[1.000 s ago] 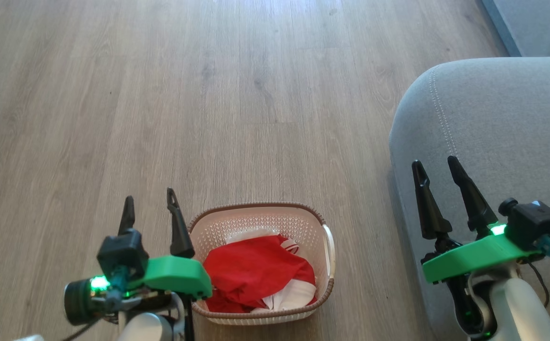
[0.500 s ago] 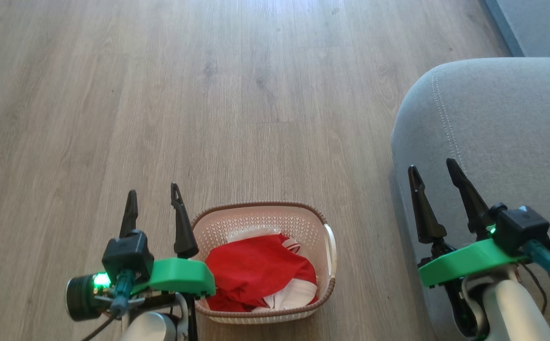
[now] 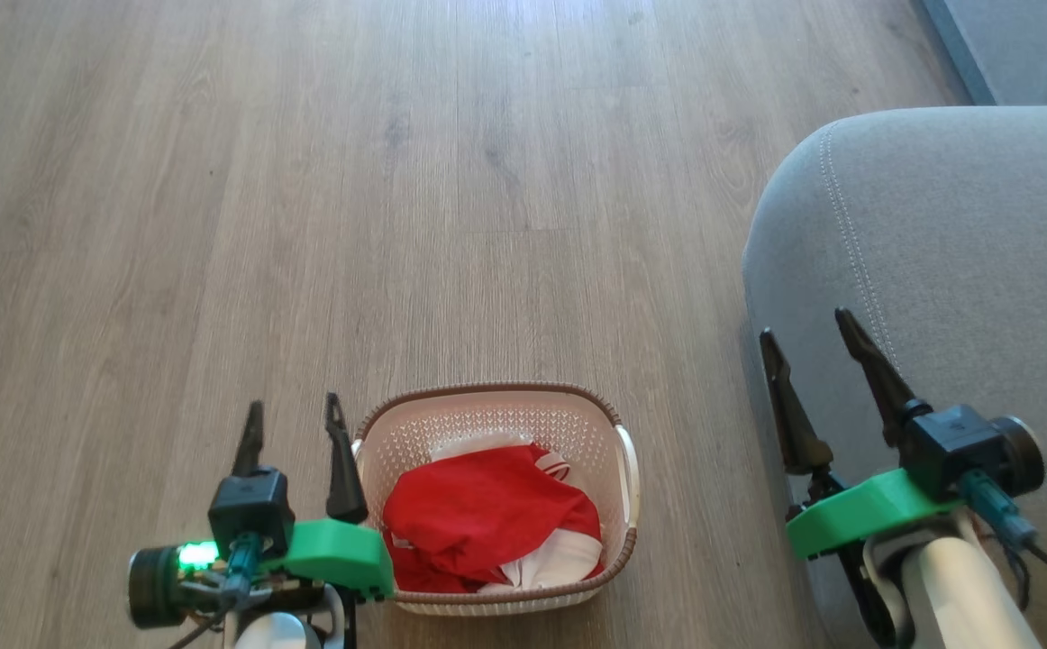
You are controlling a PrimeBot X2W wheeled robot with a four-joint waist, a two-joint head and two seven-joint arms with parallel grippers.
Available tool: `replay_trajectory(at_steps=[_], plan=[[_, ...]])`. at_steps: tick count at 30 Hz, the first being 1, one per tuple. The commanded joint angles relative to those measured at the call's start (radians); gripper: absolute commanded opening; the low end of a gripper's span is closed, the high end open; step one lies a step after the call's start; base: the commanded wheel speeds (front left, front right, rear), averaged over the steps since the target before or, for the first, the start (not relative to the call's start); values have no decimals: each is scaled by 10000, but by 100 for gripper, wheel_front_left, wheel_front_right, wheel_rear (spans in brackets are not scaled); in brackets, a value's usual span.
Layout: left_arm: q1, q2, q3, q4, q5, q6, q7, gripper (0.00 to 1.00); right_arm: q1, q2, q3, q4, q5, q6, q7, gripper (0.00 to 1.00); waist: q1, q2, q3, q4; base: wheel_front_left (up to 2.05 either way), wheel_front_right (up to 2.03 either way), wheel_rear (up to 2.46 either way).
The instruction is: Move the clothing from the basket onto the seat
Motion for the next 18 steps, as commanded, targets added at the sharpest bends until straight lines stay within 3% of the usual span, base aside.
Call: replay_trajectory(at_steps=[1, 2, 6, 10, 18], plan=[[-327, -35, 328, -272, 93, -70, -126, 100, -525, 39, 227, -247, -163, 0, -134, 100, 0, 0, -1, -3, 0, 0, 0], [-338, -43, 344, -147, -17, -380, -126, 100, -485, 54, 171, 132, -92, 0, -134, 100, 0, 0, -5, -7, 0, 0, 0], [-312, -47, 206, 207, -188, -666, -126, 100, -555, 61, 195, 686, -110, 0, -134, 100, 0, 0, -31, -3, 0, 0, 0], [-303, -49, 162, 478, -926, -1233, -126, 100, -609, 79, 224, 839, -81, 0, -134, 100, 0, 0, -61, -18, 0, 0, 0], [-320, -50, 176, 488, -601, -1363, -126, 100, -701, 72, 278, 907, -108, 0, -134, 100, 0, 0, -75, -54, 0, 0, 0]])
